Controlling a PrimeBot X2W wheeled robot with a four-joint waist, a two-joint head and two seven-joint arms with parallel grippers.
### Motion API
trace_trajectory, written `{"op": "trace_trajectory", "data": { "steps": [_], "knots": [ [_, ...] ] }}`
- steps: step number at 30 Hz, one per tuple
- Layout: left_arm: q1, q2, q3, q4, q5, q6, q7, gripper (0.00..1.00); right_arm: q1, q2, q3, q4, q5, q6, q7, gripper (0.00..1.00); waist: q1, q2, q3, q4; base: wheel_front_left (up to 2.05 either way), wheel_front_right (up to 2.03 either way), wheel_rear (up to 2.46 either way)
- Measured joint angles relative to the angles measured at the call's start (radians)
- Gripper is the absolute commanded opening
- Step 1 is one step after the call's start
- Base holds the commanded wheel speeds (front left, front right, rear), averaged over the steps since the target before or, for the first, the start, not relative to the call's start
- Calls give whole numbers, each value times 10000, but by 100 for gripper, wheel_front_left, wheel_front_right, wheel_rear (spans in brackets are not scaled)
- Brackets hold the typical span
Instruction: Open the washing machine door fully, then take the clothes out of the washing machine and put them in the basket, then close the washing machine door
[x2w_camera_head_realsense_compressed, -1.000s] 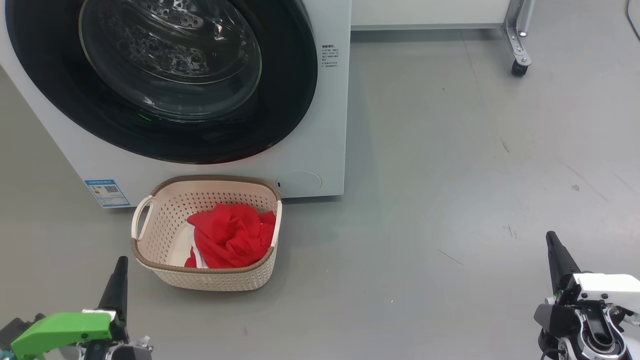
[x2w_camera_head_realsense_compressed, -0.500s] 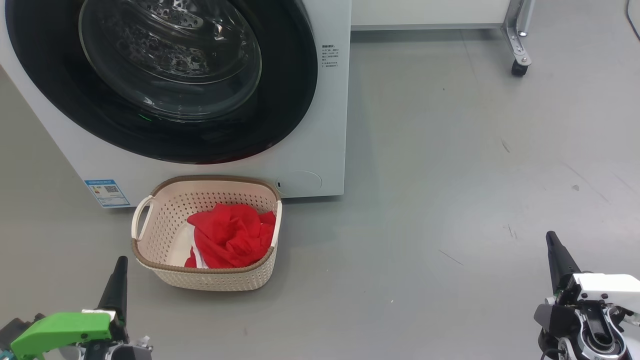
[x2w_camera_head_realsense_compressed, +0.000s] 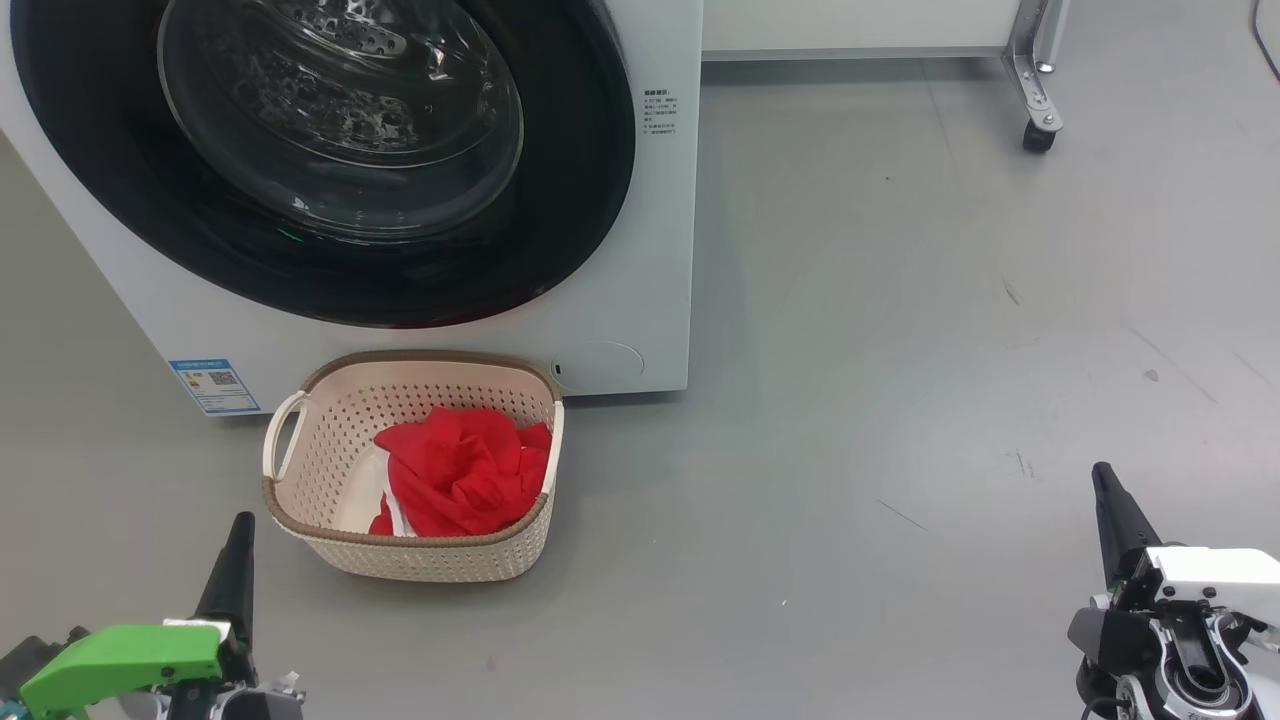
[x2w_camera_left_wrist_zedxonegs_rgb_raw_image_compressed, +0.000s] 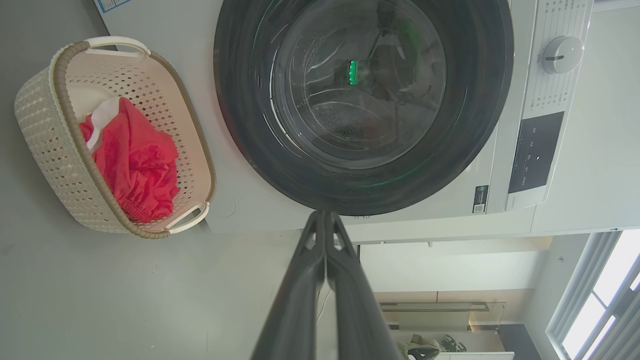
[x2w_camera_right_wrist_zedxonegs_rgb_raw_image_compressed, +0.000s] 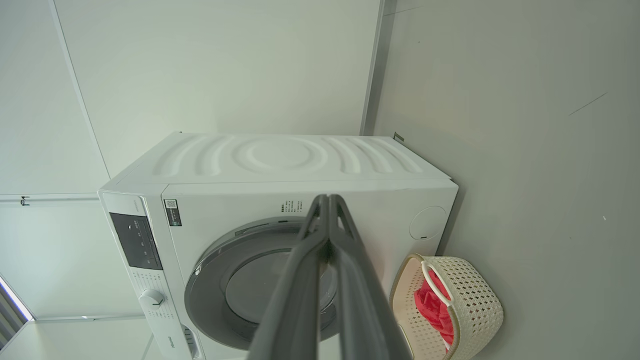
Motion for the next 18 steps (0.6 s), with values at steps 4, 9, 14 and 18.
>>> {"op": "trace_trajectory", "data": {
  "steps": [4, 9, 14, 18],
  "knots": [
    [0, 0, 2, -2, 0, 0, 0, 0, 0, 0, -4, 0, 0, 0, 0, 0, 0, 0, 0, 0, 0, 0, 0],
    [0, -2, 6, -2, 0, 0, 0, 0, 0, 2, -6, 0, 0, 0, 0, 0, 0, 0, 0, 0, 0, 0, 0],
    [0, -2, 12, -4, 0, 0, 0, 0, 0, 2, -6, 0, 0, 0, 0, 0, 0, 0, 0, 0, 0, 0, 0],
    [0, -2, 15, -4, 0, 0, 2, 0, 0, 2, -8, 0, 0, 0, 0, 0, 0, 0, 0, 0, 0, 0, 0]
  ]
}}
